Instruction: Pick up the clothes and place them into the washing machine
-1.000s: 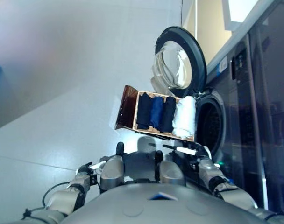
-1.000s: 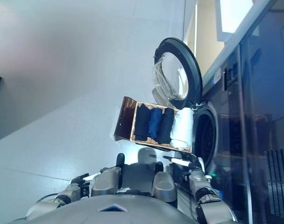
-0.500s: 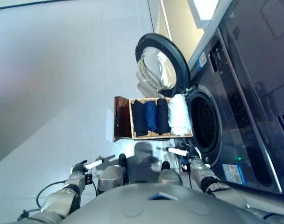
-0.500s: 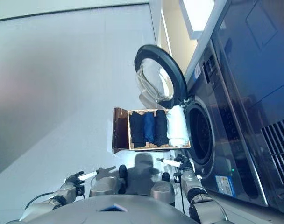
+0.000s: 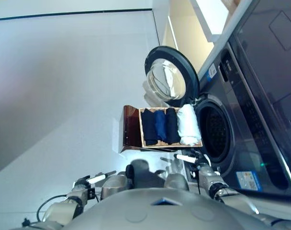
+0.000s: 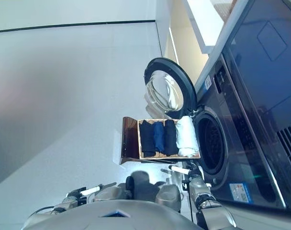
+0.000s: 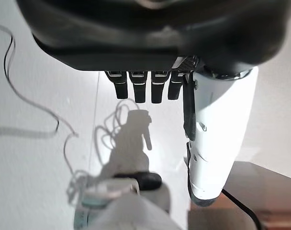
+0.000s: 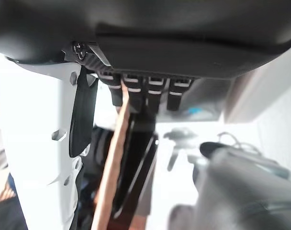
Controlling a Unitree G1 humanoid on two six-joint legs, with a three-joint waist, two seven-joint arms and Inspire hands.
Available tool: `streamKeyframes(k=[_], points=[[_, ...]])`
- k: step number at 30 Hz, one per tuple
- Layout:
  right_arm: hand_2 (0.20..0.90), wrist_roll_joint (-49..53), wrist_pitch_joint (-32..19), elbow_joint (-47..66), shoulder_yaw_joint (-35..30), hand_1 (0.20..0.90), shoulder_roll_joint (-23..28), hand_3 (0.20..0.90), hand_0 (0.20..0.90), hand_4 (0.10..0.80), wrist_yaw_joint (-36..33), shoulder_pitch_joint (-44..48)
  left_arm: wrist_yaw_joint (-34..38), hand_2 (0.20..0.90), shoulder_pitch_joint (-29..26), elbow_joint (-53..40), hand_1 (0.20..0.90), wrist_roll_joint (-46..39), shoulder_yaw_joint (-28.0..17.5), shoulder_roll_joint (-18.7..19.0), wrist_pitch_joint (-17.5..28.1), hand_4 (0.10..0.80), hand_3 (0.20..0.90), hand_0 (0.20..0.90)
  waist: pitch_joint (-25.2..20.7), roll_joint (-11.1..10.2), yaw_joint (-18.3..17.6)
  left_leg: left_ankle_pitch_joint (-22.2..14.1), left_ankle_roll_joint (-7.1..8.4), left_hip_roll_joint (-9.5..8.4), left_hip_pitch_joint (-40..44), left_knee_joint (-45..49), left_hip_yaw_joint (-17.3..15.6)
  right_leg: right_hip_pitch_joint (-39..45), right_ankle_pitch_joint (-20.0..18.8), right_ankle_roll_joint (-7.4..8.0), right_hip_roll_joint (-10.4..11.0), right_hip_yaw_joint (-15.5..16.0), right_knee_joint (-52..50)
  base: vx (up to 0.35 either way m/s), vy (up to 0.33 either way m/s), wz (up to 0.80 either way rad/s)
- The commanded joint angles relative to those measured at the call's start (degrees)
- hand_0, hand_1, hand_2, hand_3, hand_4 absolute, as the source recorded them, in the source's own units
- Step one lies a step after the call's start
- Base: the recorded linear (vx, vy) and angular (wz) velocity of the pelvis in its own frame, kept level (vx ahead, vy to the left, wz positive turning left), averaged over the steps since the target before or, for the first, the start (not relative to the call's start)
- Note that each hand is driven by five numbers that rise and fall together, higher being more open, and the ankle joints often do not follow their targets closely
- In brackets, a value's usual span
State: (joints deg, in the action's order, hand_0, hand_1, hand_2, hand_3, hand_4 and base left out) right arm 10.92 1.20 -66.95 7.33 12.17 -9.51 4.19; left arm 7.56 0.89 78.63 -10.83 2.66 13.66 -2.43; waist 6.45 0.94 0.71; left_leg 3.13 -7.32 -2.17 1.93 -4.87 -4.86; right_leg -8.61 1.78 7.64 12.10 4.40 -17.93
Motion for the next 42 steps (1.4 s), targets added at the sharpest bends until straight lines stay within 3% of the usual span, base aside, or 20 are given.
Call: streamKeyframes(k=[1,3,4,7,11,16,19,20,22,24,34,39,40,42], points=[[0.9,1.25,-2.14,2.37,-0.94,0.9,3.69,0.9,0.9,0.8,-0.83,2.98,0.2,0.9,-2.22,0.57,0.9,1.41,-0.62,1.81,0.13,0.8,0.9,0.9,3.98,-1.16,-1.43,-4.76,5.22,-1.26,0.24,4.5,3.42,0.7,-6.25,0.78,-2.7,-0.1,9.74,0.205,0.011,0.02],[0.9,1.32,-2.14,2.3,-1.05,0.9,3.81,0.9,0.9,0.8,-0.9,2.98,0.17,0.9,-2.27,0.56,0.9,1.33,-0.68,1.74,0.17,0.8,0.9,0.9,4.66,-1.33,-1.9,-5.31,5.28,-1.44,1.21,4.67,3.76,-0.3,-8.21,1.39,-2.73,-0.58,12.08,0.137,-0.009,0.17],[0.9,1.36,-2.21,2.16,-1.47,0.9,3.88,0.9,0.9,0.8,-1.0,2.9,0.08,0.9,-2.32,0.52,0.9,1.25,-0.85,1.6,0.3,0.8,0.9,0.9,5.26,-1.61,-2.72,-5.92,5.58,-1.73,2.46,4.68,4.55,-2.4,-11.0,2.53,-2.2,-1.46,15.04,0.15,-0.018,0.27],[0.9,1.29,-2.31,2.25,-1.44,0.9,3.83,0.9,0.9,0.8,-0.82,2.39,-0.02,0.9,-2.27,0.33,0.9,1.08,-0.94,1.4,0.52,0.8,0.9,0.9,5.55,-2.2,-3.23,-6.48,5.67,-2.25,4.05,4.62,5.51,-1.97,-12.09,2.87,-2.74,-1.45,15.64,0.15,-0.04,0.26],[0.9,1.41,-2.28,1.98,-1.42,0.9,3.79,0.9,0.9,0.8,-0.5,1.45,-0.15,0.9,-1.8,0.29,0.9,1.34,-0.42,0.75,0.35,0.8,0.9,0.9,4.33,-2.79,-3.08,-7.12,5.96,-2.24,5.31,4.2,6.37,0.57,-10.24,1.66,-4.22,-0.45,14.76,0.115,-0.079,0.23],[0.9,1.15,-2.2,1.89,-0.83,0.9,3.95,0.9,0.9,0.8,-0.52,1.62,-0.09,0.9,-1.14,0.34,0.9,0.51,-0.81,0.42,0.24,0.8,0.9,0.9,3.01,-2.5,-2.51,-7.34,6.88,-0.99,5.38,4.56,7.05,2.22,-8.33,0.68,-5.51,-0.47,15.5,0.083,-0.111,0.03],[0.9,1.17,-2.46,3.08,-0.4,0.9,4.23,0.9,0.9,0.8,-0.53,1.93,0.09,0.9,-0.74,0.79,0.9,0.18,-1.07,0.45,0.3,0.8,0.9,0.9,2.73,-2.28,-2.08,-7.58,7.63,0.31,5.65,5.01,7.02,2.74,-6.44,-0.36,-6.37,0.63,14.34,0.074,-0.207,0.07],[0.9,0.68,-2.5,3.59,0.28,0.9,4.33,0.9,0.9,0.8,-0.39,2.11,0.36,0.9,-0.79,0.93,0.9,-0.17,-1.35,0.47,0.33,0.8,0.9,0.9,2.34,-2.43,-1.71,-7.77,8.64,1.16,5.02,6.25,7.21,3.92,-5.55,-0.93,-6.76,1.38,15.15,0.057,-0.207,0.05],[0.9,0.45,-2.54,3.7,0.66,0.9,4.57,0.9,0.9,0.8,-0.5,2.43,0.52,0.9,-0.94,0.87,0.9,-0.36,-1.44,0.46,0.33,0.8,0.9,0.9,2.29,-2.61,-1.43,-7.88,9.12,1.57,4.59,7.12,7.5,4.61,-5.5,-1.15,-6.99,1.95,15.8,0.046,-0.222,0.09],[0.9,0.55,-2.72,4.14,1.02,0.9,4.98,0.9,0.9,0.8,-0.87,2.64,0.76,0.9,-1.13,0.8,0.9,-1.05,-1.5,-0.05,0.26,0.8,0.9,0.9,1.42,-2.72,-1.06,-7.41,10.26,3.19,4.22,7.01,7.9,6.05,-4.55,-1.67,-8.04,3.09,17.48,0.078,-0.277,0.17],[0.9,1.09,-2.65,4.45,0.44,0.9,5.35,0.9,0.9,0.8,-1.16,0.18,0.54,0.9,-2.15,-0.04,0.9,-1.15,0.37,-0.84,0.29,0.8,0.9,0.9,1.48,-2.22,-2.1,-4.4,12.2,6.69,3.2,4.32,8.99,5.41,-0.56,-4.02,-10.16,4.87,14.77,0.037,-0.146,0.23],[0.9,1.67,-3.09,4.04,0.77,0.9,5.08,0.9,0.9,0.8,-1.2,0.05,0.5,0.9,-1.76,0.31,0.9,-1.52,-0.23,-0.58,0.17,0.8,0.9,0.9,2.55,-2.39,-1.79,-5.03,12.79,7.28,1.27,12.13,7.98,6.89,0.88,-5.24,-11.21,4.13,14.16,0.065,-0.174,0.13],[0.9,1.72,-3.1,4.2,0.84,0.9,5.21,0.9,0.9,0.8,-1.25,-0.02,0.35,0.9,-1.62,0.18,0.9,-1.78,-0.29,-0.66,0.13,0.8,0.9,0.9,3.76,-2.51,-1.4,-2.91,12.75,6.76,-1.68,18.25,7.66,8.11,1.18,-5.73,-11.4,3.83,14.2,0.015,-0.084,0.16],[0.9,1.77,-3.07,4.11,0.74,0.9,5.26,0.9,0.9,0.8,-1.47,0.05,0.37,0.9,-1.71,0.02,0.9,-2.09,-0.2,-0.63,0.13,0.8,0.9,0.9,4.39,-2.58,-1.34,-1.74,12.49,6.87,-3.49,19.82,7.36,8.5,1.37,-5.86,-11.26,4.12,14.16,0.016,-0.077,0.17]])
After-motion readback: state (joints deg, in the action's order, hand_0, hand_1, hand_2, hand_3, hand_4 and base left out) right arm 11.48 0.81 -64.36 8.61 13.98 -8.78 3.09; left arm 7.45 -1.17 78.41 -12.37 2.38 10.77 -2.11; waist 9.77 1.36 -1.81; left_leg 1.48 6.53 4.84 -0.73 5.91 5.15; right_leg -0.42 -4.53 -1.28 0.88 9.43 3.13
